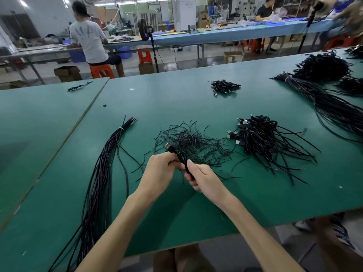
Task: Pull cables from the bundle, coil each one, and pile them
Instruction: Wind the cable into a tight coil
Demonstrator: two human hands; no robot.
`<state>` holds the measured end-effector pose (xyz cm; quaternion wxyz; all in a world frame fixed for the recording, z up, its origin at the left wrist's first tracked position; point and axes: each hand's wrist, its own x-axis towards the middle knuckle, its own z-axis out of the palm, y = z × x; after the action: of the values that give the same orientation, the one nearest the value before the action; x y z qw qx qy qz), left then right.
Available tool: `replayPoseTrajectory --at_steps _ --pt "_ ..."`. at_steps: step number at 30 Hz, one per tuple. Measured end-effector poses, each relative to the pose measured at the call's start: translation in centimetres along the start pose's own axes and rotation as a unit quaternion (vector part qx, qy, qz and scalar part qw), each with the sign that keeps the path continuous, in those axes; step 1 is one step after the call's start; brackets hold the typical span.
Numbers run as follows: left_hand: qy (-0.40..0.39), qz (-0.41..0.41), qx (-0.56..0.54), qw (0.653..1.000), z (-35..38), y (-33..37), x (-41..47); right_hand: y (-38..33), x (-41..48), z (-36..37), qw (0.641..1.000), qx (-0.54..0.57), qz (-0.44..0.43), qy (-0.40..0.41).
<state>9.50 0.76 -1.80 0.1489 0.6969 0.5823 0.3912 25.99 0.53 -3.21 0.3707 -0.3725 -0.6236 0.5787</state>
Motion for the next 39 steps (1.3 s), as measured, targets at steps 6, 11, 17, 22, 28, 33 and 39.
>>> replayPoseTrajectory --at_steps 6,11,17,22,28,33,39 --pt "-0.006 0.000 0.003 1.000 0.8 -0.2 -0.3 0.6 0.3 0.1 0.999 -0.034 -0.010 0.031" --pt "-0.030 0.011 0.033 0.999 0.1 -0.5 -0.5 1.1 0.4 -0.1 0.998 -0.049 -0.020 0.029" --pt "-0.027 -0.009 0.092 0.995 0.2 -0.2 -1.4 1.2 0.3 -0.2 0.995 -0.082 -0.038 0.031" --pt "-0.003 -0.035 0.028 0.999 0.4 0.2 -1.2 1.1 0.2 -0.3 0.995 -0.067 -0.046 0.057" --pt "-0.013 -0.017 -0.032 0.999 0.4 0.2 -2.0 0.8 0.3 -0.1 0.996 -0.066 -0.021 0.052" --pt "0.003 0.027 0.008 1.000 0.3 0.3 -2.9 0.5 0.3 -0.2 0.999 -0.034 0.004 0.036" --pt "0.118 0.102 0.106 0.982 0.6 0.7 -3.6 0.1 0.2 -0.3 0.999 -0.011 0.036 0.033"
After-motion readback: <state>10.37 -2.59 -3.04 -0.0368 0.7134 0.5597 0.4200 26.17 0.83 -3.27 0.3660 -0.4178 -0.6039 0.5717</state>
